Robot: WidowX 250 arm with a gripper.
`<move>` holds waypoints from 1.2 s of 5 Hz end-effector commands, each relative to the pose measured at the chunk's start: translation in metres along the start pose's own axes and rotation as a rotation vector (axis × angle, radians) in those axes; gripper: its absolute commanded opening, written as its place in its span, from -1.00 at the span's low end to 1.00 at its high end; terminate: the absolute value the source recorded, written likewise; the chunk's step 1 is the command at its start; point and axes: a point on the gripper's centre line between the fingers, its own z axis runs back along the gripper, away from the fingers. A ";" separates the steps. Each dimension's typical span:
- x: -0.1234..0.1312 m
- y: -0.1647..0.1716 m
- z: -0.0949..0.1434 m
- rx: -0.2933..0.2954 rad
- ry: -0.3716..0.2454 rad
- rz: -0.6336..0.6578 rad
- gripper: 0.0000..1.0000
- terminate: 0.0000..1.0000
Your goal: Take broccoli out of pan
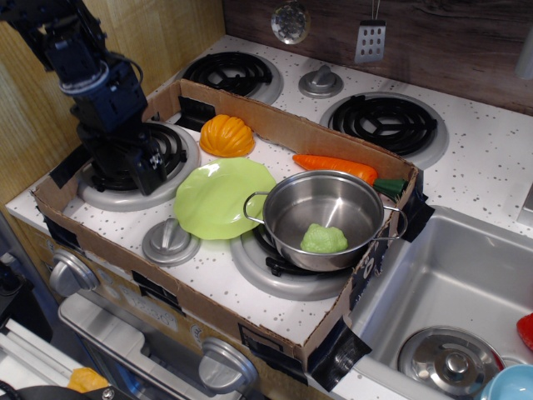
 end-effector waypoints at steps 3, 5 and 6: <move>0.045 -0.049 0.036 0.062 0.026 0.446 1.00 -1.00; 0.071 -0.093 0.047 0.122 0.039 0.631 1.00 -1.00; 0.077 -0.115 0.053 0.135 0.044 0.698 1.00 -1.00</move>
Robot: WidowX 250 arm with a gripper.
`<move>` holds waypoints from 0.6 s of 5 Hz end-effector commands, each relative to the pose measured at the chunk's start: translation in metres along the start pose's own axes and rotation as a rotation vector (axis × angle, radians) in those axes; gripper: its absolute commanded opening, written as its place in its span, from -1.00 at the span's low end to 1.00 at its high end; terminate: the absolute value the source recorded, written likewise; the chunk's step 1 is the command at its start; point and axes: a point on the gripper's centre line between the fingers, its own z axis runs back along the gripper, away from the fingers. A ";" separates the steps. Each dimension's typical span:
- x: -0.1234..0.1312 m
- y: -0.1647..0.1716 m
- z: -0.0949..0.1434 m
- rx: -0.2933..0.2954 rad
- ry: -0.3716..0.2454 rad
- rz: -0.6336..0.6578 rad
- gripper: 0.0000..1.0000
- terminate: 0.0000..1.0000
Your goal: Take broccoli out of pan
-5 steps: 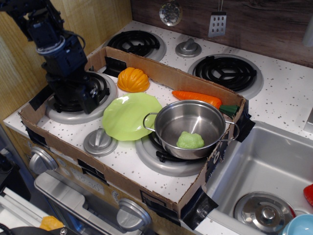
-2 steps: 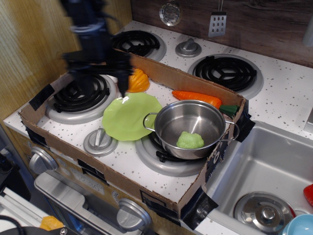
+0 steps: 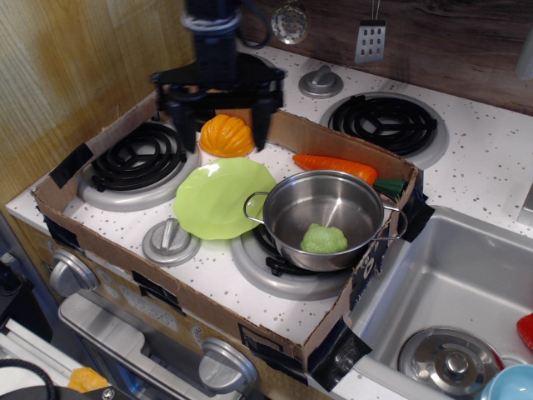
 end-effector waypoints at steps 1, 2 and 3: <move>-0.010 -0.033 0.000 -0.068 -0.080 0.097 1.00 -1.00; -0.024 -0.045 -0.017 -0.040 -0.091 0.146 1.00 -1.00; -0.028 -0.047 -0.025 -0.063 -0.092 0.157 1.00 -1.00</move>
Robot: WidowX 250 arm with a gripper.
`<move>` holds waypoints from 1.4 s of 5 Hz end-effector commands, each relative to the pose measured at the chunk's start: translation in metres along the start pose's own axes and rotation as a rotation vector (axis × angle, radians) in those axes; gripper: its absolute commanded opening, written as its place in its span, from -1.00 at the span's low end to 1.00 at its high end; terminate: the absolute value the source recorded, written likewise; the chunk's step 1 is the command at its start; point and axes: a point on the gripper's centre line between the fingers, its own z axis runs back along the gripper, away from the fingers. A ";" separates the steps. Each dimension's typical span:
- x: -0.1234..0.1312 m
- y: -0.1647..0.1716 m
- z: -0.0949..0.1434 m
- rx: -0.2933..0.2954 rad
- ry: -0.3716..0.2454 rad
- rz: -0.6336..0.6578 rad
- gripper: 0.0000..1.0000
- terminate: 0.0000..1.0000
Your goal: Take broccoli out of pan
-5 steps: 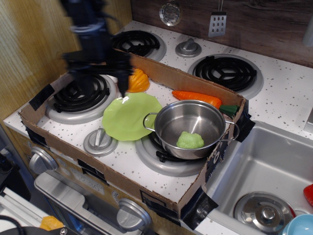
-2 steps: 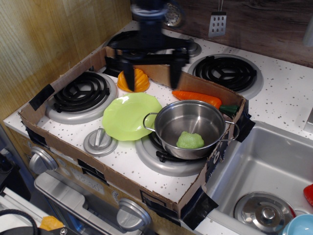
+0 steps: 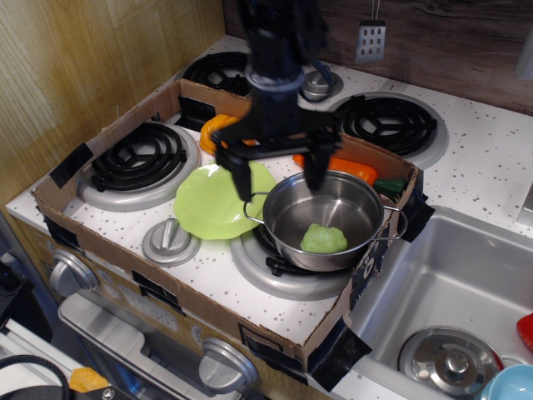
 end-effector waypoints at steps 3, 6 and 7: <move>-0.001 -0.022 -0.010 -0.067 -0.018 0.021 1.00 -1.00; -0.015 -0.028 -0.022 -0.099 -0.023 0.066 1.00 -1.00; -0.025 -0.030 -0.026 -0.111 -0.020 0.089 1.00 -1.00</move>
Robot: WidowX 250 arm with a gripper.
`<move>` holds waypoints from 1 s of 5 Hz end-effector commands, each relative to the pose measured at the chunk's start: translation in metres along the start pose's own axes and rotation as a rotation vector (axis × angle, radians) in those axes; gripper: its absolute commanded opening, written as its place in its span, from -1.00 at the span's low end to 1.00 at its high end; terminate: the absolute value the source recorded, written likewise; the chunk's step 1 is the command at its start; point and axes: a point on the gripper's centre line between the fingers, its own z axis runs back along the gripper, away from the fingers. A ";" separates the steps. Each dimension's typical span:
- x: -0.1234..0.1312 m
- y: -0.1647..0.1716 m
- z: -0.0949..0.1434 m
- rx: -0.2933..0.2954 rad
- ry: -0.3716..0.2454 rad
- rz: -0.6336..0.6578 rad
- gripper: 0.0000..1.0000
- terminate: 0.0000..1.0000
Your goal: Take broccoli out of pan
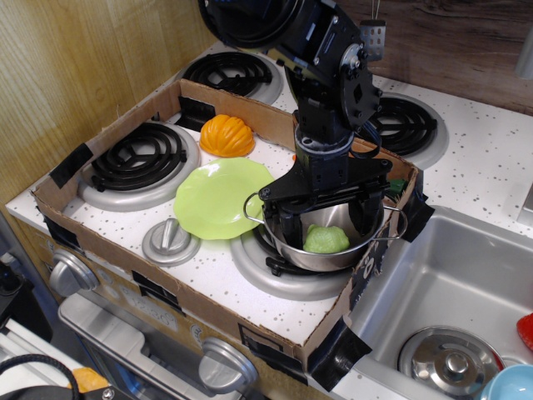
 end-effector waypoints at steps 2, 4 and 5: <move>0.011 -0.014 0.002 -0.028 0.013 -0.006 -1.00 -1.00; 0.026 -0.019 0.038 -0.093 -0.075 -0.069 -1.00 -1.00; 0.037 -0.012 0.059 -0.113 -0.099 -0.088 -1.00 -1.00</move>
